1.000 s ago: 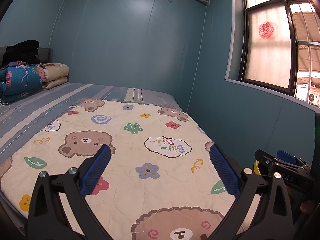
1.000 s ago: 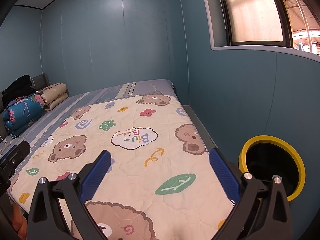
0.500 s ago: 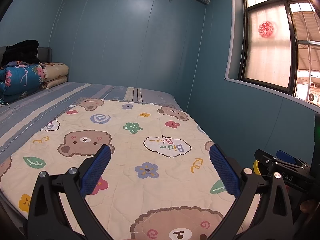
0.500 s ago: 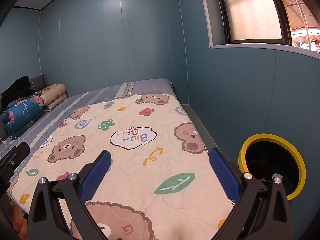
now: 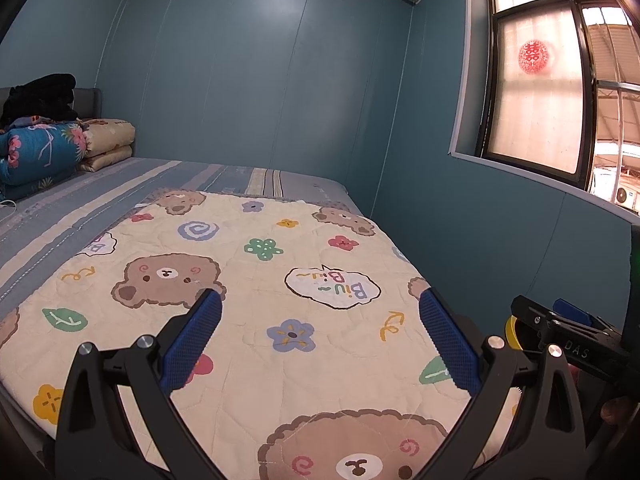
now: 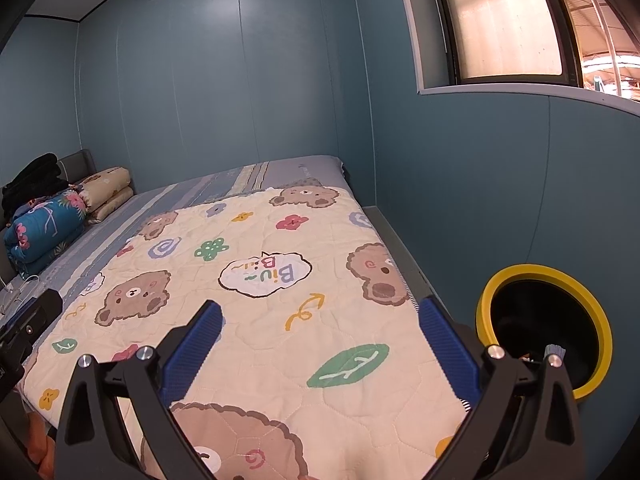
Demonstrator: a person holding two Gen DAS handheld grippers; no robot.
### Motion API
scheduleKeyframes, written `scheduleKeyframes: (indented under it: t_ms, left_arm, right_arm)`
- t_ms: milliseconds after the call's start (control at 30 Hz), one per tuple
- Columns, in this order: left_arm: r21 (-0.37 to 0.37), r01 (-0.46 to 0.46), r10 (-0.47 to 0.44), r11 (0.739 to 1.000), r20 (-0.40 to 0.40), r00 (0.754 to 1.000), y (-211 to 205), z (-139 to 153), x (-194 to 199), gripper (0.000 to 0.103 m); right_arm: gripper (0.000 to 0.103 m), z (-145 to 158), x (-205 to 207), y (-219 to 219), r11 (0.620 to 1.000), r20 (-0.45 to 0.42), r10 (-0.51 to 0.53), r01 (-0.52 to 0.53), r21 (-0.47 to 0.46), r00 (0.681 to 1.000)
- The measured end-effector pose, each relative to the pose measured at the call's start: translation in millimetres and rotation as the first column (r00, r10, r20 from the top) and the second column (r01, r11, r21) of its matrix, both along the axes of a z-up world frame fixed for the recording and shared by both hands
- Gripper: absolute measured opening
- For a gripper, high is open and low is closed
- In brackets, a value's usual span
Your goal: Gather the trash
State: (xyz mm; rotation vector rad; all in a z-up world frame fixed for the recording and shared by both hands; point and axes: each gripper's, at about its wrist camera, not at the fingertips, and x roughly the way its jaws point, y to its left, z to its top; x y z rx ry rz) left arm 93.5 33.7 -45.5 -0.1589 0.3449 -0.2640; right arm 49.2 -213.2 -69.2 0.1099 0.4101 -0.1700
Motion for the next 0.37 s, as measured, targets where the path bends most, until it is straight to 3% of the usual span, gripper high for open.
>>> scheduleKeyframes:
  t_ms: [367]
  left_arm:
    - [-0.012,0.006,-0.007,1.0,-0.018,1.0,2.2,-1.1,3.1,0.095]
  right_arm:
    - [0.095,-0.8,-1.1,3.8,1.0,-0.005,-0.004,0.004,0.004,1.0]
